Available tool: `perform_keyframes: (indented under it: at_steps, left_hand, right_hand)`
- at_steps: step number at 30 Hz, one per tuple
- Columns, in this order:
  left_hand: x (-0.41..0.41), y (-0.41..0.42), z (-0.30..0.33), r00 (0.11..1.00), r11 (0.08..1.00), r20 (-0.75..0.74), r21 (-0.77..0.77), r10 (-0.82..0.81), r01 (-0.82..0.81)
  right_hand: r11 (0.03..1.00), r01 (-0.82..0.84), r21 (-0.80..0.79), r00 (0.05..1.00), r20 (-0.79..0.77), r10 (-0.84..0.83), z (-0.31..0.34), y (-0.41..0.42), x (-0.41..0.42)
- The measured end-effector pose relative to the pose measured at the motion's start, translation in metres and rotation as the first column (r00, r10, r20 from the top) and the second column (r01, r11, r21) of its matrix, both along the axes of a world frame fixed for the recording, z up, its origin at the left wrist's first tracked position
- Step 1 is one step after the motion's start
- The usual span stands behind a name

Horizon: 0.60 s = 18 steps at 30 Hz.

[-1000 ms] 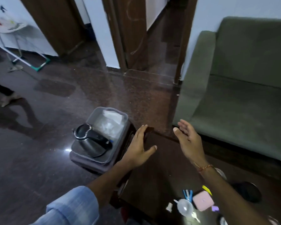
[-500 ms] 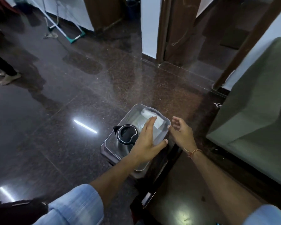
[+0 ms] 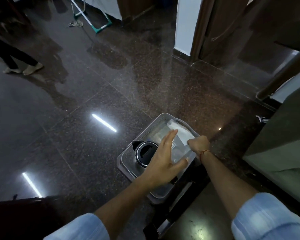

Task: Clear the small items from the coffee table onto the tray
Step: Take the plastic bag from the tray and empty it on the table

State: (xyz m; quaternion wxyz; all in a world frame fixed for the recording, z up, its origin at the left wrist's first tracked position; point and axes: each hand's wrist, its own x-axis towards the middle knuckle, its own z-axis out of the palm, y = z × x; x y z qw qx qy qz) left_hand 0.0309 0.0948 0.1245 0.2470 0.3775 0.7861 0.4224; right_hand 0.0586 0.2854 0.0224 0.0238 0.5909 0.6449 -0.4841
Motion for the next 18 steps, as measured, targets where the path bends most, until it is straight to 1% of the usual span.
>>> perform_keyframes:
  at_steps: [3, 6, 9, 13, 15, 17, 18]
  left_hand:
    - [-0.002, 0.0, -0.008, 1.0, 1.0, 0.019, -0.013, 0.002, -0.001]
    - [-0.004, -0.001, -0.013, 1.0, 1.0, 0.016, -0.014, 0.014, -0.013]
    - [-0.006, -0.004, -0.015, 1.0, 1.0, 0.025, -0.024, 0.009, -0.008]
    - [-0.008, -0.007, -0.02, 1.0, 0.999, 0.028, -0.04, 0.0, 0.001]
    - [-0.008, -0.008, -0.022, 1.0, 0.999, 0.025, -0.039, 0.0, 0.001]
    - [-0.008, -0.008, -0.024, 1.0, 0.999, 0.025, -0.045, 0.004, -0.003]
    - [-0.008, -0.007, -0.025, 1.0, 0.999, 0.025, -0.048, 0.004, -0.003]
  right_hand:
    - [0.996, 0.078, -0.042, 0.997, 0.028, -0.077, -0.023, 0.006, -0.014]
    - [0.99, 0.125, -0.068, 0.992, -0.025, -0.127, -0.038, 0.003, -0.025]
    - [0.991, 0.118, -0.055, 0.992, -0.028, -0.12, -0.045, 0.004, -0.03]
    - [0.994, 0.048, 0.103, 0.998, 0.039, -0.052, -0.046, 0.003, -0.033]
    - [0.979, -0.063, 0.193, 0.996, 0.076, 0.049, -0.041, 0.001, -0.033]
    - [0.949, -0.187, 0.255, 0.98, 0.11, 0.164, -0.032, 0.0, -0.032]
    - [0.938, -0.216, 0.27, 0.975, 0.111, 0.192, -0.025, -0.001, -0.031]
